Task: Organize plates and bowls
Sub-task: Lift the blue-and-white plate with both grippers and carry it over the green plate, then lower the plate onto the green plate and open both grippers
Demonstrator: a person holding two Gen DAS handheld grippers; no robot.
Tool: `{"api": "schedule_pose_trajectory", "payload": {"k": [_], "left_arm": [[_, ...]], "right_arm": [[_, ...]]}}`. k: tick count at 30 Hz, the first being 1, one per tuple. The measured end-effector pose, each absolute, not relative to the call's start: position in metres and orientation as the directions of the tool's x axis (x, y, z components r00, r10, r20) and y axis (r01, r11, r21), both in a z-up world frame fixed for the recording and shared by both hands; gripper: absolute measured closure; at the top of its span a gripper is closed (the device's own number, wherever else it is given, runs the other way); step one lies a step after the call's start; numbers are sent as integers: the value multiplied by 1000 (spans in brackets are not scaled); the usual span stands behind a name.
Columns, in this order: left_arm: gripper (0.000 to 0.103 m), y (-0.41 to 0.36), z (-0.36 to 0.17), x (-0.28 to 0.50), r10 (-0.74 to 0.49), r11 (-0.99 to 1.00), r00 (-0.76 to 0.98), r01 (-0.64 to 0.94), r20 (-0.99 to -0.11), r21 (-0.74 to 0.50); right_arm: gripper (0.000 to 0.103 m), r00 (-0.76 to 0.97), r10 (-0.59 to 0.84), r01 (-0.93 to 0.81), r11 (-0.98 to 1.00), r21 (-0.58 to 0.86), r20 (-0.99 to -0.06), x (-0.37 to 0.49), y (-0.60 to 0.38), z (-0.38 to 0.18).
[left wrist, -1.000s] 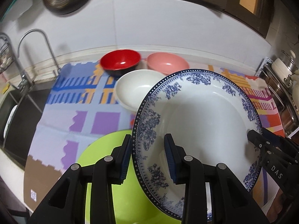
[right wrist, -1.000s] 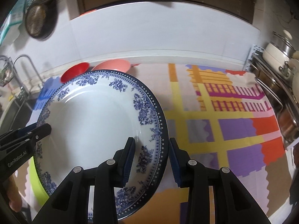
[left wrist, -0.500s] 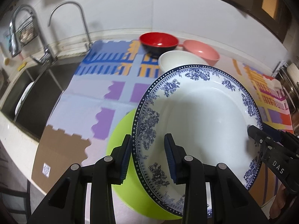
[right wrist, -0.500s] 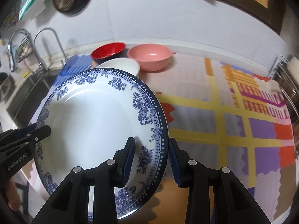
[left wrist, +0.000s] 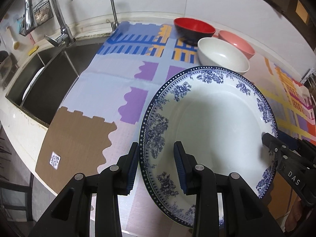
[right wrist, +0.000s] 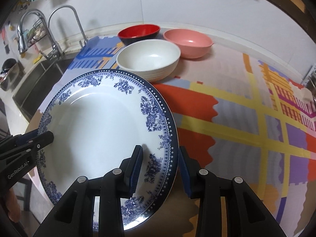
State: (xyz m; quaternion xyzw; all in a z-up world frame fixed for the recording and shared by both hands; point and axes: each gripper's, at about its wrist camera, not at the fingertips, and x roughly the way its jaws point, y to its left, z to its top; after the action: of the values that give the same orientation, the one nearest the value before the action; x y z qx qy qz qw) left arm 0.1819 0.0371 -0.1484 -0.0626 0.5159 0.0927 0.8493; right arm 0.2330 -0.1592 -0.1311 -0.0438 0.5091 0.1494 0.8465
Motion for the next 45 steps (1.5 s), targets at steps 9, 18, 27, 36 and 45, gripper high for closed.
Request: {"api": "schedule_pose_trajectory", "payload": {"k": [9,18,27,36,45], "left_arm": [[68,44,-165,186,77,974,411,-226,-908,-19],[67,46,-172,189,73,972,392,-232,-917,-22],[66,42,-174,192,105,976,394,-217,-913,18],[46,39,-167,194,122,978,415,-204,-901,39],[39,36,-153,197,123,984,460,-174,-879,47]], "right_arm": [[65,400,201,-306,949,76,-894,239,-150,-149],[65,386,190,-314,947,65,-902,242,-146,-157],[64,394,185,-329,943,50,-900,243,-142,-160],[64,386,197,-328,942,65,-901,245,-144,-160],[56,421,208,-311,947,74,-883,244,-151,-146]]}}
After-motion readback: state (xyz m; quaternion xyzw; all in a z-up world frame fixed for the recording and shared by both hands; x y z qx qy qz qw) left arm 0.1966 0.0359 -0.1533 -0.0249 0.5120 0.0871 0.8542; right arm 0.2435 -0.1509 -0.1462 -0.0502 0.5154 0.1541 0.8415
